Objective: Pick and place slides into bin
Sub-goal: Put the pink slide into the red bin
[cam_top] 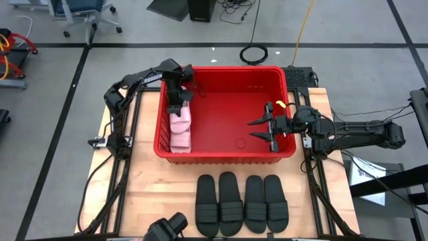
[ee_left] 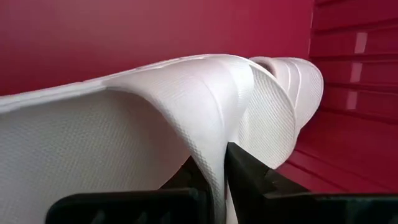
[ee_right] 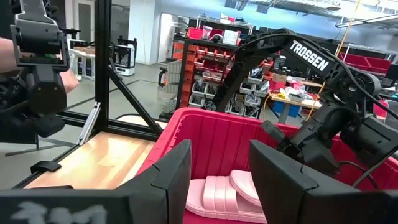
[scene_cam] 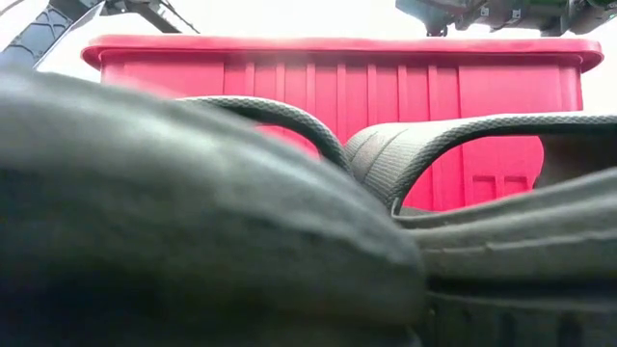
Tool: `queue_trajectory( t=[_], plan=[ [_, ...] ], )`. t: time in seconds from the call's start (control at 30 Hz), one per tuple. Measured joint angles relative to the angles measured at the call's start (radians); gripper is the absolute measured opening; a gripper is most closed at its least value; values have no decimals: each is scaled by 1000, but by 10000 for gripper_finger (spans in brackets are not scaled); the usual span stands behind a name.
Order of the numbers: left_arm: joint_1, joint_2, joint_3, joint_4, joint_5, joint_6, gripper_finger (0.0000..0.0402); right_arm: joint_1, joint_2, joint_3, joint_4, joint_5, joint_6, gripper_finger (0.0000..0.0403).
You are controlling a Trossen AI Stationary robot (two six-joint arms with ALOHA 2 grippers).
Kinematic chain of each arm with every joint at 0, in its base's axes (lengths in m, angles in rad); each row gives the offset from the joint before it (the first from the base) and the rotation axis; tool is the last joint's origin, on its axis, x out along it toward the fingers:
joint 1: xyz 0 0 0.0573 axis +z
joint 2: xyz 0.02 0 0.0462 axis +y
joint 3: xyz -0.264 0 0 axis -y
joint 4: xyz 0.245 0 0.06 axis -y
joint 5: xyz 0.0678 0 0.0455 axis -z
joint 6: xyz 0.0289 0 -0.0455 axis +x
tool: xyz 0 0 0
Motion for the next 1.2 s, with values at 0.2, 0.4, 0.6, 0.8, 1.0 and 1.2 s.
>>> queue_trajectory(
  t=[0.2,0.4,0.6,0.8,1.0,1.2],
  plan=[
    [1,0,0,14,-10,1,35,0,0,0,0,0,1,150],
    [-1,0,0,60,-17,17,35,0,0,0,0,0,1,150],
    [-2,0,0,55,-20,-16,35,0,0,0,0,0,1,150],
    [-2,0,-53,50,-17,-11,35,0,0,0,0,0,1,150],
    [-3,0,-171,48,-6,-11,35,0,0,0,0,0,1,150],
    [-3,0,-213,85,-14,-16,35,0,0,0,0,4,1,150]
  ],
)
